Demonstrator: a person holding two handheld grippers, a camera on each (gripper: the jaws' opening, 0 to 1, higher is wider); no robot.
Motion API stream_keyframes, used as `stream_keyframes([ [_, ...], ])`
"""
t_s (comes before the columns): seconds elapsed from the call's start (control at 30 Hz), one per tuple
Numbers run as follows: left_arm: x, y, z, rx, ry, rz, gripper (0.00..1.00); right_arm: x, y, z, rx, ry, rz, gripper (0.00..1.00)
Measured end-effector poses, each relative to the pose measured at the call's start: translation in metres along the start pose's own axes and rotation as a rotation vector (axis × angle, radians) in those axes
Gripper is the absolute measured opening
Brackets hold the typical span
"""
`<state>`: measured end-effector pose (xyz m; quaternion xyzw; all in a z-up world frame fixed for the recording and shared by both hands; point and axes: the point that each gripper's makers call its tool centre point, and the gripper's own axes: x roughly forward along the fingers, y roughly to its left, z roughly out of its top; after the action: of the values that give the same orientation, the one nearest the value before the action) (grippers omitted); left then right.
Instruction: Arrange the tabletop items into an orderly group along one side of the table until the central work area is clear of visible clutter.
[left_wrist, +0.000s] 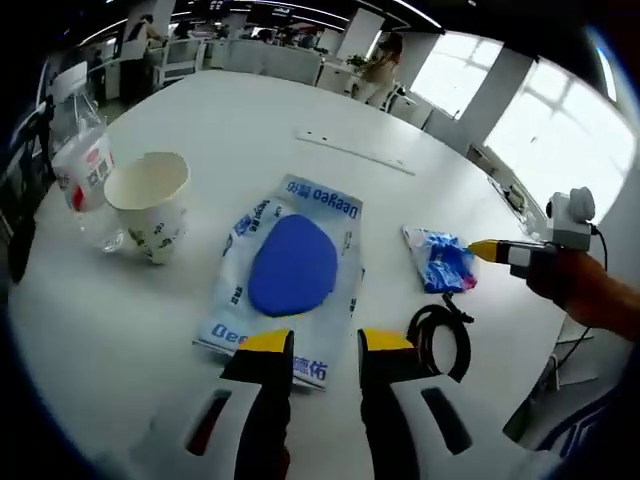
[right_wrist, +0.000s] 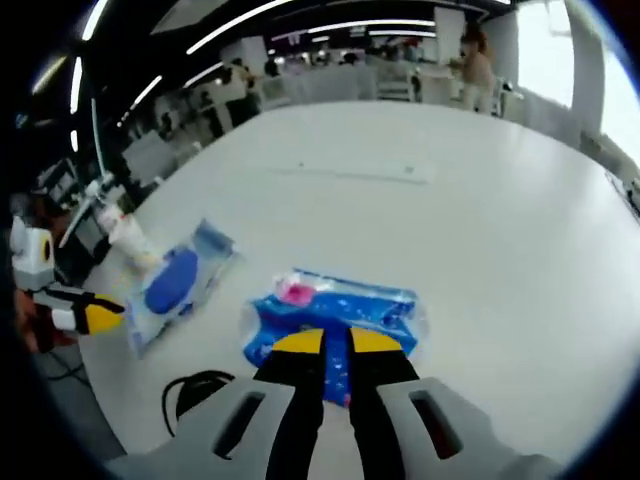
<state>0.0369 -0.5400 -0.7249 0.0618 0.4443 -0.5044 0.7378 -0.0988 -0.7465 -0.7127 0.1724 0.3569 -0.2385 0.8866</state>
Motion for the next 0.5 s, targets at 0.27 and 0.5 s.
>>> stream_keyframes([
  [0.27,-0.013,0.020,-0.010,-0.077,-0.007,0.046,0.23,0.008,0.020,0.005,-0.052,0.011,0.036,0.06],
  [0.5,-0.022,0.037,-0.017,-0.142,-0.023,0.072,0.23,0.015,0.040,0.003,-0.096,0.028,0.077,0.06],
])
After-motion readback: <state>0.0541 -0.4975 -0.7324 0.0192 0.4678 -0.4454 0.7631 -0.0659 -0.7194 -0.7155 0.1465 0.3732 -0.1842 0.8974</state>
